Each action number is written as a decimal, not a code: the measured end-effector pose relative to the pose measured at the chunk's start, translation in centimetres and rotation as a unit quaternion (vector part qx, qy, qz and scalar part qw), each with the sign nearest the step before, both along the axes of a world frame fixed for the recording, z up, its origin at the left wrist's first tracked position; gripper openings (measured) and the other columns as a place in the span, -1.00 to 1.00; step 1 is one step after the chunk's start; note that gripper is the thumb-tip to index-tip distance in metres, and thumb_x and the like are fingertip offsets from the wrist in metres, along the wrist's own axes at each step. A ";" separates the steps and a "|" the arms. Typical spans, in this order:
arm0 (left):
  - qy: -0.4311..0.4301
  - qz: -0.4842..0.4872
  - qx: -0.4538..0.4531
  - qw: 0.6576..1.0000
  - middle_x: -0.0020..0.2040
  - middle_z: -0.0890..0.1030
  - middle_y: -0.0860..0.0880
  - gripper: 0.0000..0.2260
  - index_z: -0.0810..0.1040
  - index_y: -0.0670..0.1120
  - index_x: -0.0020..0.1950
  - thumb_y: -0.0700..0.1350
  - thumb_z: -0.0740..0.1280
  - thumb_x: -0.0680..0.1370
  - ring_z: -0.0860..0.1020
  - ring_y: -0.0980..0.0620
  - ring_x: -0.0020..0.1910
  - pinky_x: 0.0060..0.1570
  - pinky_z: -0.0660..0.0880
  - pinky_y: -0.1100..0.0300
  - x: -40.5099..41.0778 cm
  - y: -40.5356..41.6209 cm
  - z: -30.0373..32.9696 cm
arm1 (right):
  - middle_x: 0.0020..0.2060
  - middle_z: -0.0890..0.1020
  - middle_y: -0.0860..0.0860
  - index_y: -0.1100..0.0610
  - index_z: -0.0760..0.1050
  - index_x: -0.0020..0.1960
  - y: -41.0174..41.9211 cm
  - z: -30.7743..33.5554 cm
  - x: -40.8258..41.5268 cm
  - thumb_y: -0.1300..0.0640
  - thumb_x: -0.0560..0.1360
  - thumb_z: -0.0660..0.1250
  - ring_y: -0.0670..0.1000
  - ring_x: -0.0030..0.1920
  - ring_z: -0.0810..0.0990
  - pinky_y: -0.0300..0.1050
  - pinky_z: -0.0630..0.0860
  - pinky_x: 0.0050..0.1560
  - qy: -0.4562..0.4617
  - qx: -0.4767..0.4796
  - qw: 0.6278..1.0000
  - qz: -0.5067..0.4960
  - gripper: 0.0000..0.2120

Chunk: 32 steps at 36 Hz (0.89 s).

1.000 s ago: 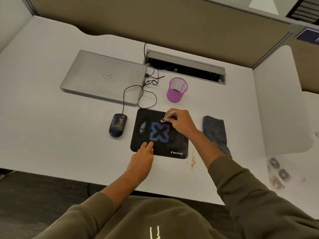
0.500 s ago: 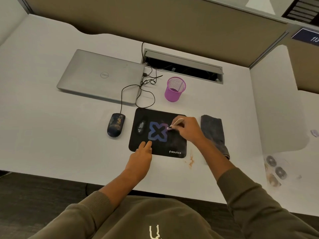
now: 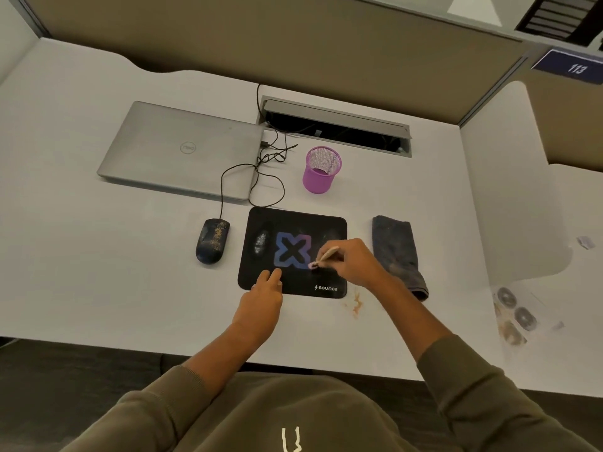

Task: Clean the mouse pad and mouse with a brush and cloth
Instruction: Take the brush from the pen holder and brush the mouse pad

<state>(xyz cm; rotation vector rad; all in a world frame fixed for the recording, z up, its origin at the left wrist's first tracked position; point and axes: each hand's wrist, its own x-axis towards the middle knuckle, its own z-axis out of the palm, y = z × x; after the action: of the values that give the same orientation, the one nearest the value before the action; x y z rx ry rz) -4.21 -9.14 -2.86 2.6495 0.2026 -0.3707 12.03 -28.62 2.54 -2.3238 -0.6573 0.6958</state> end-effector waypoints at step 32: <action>0.020 0.012 0.011 1.000 0.60 0.22 -0.07 -0.45 0.35 -0.10 0.55 -0.02 0.41 0.61 0.45 -0.12 0.43 0.29 0.53 0.09 -0.4 -1.1 0.1 | -0.10 0.72 -0.08 0.08 0.74 0.01 -5.5 0.1 0.3 0.08 0.55 0.51 -0.06 -0.05 0.68 -0.30 0.56 0.08 0.011 -0.067 0.995 -0.078 -0.91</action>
<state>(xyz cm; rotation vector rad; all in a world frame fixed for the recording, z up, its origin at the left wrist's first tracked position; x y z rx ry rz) -4.63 -10.23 -2.79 2.6599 0.2518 -0.4149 12.29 -34.12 2.62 -2.4557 -0.4251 0.7117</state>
